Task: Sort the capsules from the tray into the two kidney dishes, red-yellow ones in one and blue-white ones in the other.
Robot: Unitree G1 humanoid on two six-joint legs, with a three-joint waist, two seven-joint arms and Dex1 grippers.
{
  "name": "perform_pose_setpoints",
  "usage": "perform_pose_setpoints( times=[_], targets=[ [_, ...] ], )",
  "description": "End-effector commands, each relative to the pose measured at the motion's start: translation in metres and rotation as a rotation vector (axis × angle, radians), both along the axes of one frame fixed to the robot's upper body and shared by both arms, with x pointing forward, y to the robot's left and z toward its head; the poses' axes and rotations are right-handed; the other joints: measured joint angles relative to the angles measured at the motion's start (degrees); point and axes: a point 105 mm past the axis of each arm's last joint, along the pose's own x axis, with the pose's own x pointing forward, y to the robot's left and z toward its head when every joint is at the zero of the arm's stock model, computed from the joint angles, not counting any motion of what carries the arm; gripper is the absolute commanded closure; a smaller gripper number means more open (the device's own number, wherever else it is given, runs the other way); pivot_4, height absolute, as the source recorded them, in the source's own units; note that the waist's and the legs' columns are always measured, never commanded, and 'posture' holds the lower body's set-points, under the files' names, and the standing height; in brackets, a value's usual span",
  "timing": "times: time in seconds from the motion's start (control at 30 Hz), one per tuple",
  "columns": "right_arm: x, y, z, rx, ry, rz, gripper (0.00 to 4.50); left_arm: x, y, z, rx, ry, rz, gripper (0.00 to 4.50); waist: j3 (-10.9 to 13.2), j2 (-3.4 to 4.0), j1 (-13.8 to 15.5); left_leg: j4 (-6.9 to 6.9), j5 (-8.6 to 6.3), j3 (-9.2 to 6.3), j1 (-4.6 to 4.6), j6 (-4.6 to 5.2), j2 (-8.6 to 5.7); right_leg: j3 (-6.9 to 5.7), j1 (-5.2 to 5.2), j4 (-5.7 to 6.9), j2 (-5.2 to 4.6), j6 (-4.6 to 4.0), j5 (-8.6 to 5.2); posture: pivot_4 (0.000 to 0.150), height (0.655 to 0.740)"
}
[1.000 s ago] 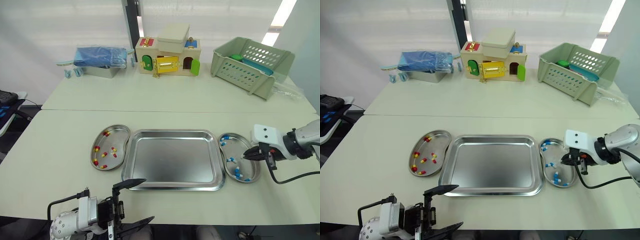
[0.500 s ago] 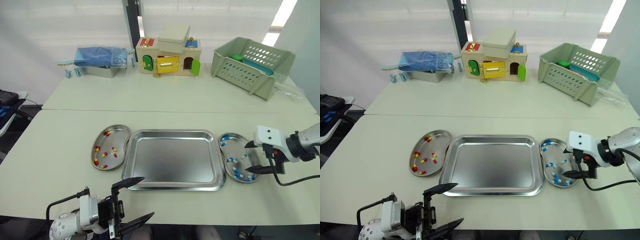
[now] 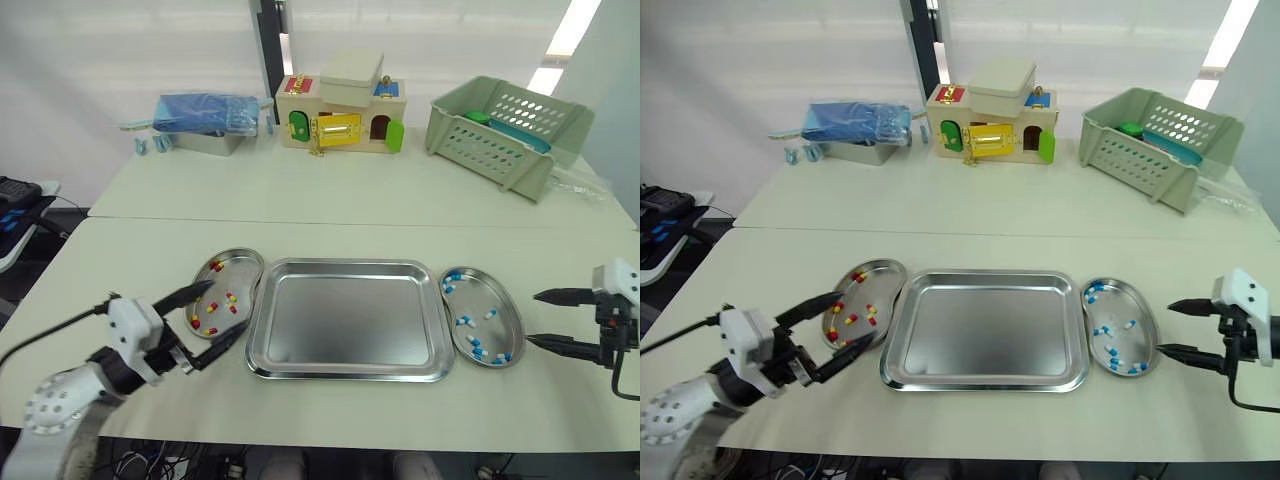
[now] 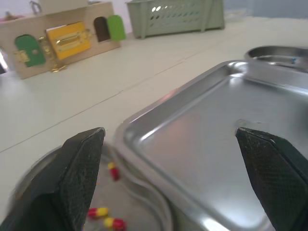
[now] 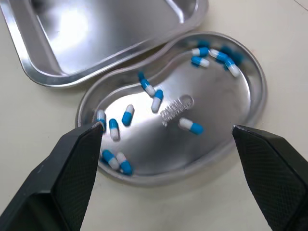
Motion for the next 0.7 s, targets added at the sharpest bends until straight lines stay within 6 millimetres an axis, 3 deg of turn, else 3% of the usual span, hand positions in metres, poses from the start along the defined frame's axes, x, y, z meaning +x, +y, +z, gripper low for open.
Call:
perform_pose_setpoints(
  times=[0.03,0.17,0.37,0.7],
  targets=[
    [-0.001,-0.017,0.008,0.047,-0.025,-0.094,0.03,0.001,0.037,0.016,0.114,0.047,0.109,0.00,0.0,0.01,-0.3,-0.01,0.00,0.02,0.02,0.00,0.01,0.02,0.00,0.01,0.01,0.00,0.00,0.150,0.7400],
    [-0.001,-0.026,-0.005,0.057,-0.005,-0.163,0.03,0.007,0.083,0.017,0.211,0.180,0.246,0.00,0.0,0.01,-0.5,-0.12,0.00,0.09,0.31,0.01,0.01,0.07,0.19,0.03,0.01,-0.01,-0.01,0.150,0.7400],
    [0.008,-0.033,-0.013,0.031,-0.031,-0.203,0.03,0.014,0.136,0.013,0.273,0.272,0.398,0.00,0.0,0.05,-0.9,-0.17,0.00,0.14,0.37,0.01,0.02,0.11,0.19,0.02,0.01,-0.01,-0.02,0.150,0.7400],
    [0.013,-0.033,-0.012,0.017,-0.061,-0.213,0.03,0.026,0.147,0.011,0.291,0.299,0.389,0.00,0.0,0.05,-0.9,-0.18,0.00,0.14,0.36,0.00,0.04,0.11,0.17,0.03,0.02,-0.01,-0.02,0.150,0.7400]
  ],
)
